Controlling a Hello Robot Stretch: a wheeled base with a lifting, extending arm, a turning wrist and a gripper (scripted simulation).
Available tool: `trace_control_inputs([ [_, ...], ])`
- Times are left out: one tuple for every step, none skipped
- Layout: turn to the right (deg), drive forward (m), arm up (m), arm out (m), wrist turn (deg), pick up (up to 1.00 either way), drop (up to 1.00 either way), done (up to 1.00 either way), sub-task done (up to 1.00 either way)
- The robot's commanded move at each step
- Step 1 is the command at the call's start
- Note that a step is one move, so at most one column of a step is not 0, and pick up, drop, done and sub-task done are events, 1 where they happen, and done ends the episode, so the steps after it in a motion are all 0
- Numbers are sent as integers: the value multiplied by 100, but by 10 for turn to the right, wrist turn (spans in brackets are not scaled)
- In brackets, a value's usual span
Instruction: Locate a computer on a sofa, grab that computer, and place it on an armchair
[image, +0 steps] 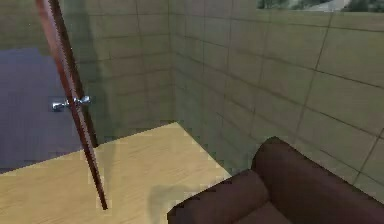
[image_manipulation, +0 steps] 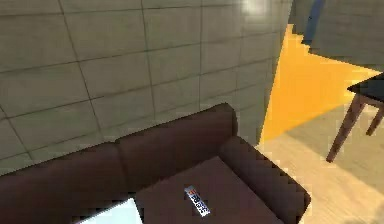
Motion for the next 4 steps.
trace_control_inputs([
  [-270,0,0,0,0,0,0,0,0],
  [0,0,44,0,0,0,0,0,0],
  [0,0,0,24,0,0,0,0,0],
  [0,0,0,0,450,0,0,0,0],
])
